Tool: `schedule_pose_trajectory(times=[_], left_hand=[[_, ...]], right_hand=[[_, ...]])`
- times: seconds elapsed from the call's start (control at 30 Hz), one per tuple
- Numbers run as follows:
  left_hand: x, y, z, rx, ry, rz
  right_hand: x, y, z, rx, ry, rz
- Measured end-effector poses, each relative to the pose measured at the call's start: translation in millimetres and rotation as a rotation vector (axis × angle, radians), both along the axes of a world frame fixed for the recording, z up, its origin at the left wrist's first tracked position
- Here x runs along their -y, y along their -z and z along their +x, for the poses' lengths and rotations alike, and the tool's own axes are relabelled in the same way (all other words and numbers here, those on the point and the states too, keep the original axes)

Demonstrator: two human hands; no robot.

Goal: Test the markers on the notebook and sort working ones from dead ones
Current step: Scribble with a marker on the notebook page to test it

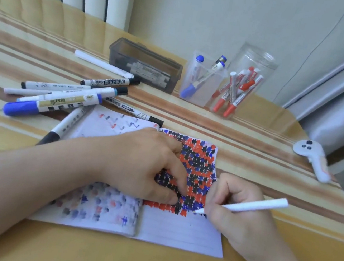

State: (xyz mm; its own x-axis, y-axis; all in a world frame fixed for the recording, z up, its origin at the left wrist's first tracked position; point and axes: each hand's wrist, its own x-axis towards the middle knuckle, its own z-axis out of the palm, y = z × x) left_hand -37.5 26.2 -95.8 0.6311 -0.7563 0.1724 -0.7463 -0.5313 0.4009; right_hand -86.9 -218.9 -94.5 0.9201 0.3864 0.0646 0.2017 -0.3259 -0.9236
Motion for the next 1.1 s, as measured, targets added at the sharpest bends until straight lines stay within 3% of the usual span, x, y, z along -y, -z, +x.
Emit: schedule_pose_trajectory(times=[0.7,0.93,1.1], left_hand=[[1.7,1.8,1.1,-0.041,-0.01,-0.038],[0.9,1.1,0.5,-0.049,-0.014,-0.027],[0.5,1.3,0.5,-0.048,-0.01,-0.02]], right_hand=[[-5.6,3.0,-3.1,0.043,0.052,-0.186],[-5.6,0.1,-3.7,0.032,0.012,-0.076],[-6.1,3.0,-4.6,0.063,0.035,-0.172]])
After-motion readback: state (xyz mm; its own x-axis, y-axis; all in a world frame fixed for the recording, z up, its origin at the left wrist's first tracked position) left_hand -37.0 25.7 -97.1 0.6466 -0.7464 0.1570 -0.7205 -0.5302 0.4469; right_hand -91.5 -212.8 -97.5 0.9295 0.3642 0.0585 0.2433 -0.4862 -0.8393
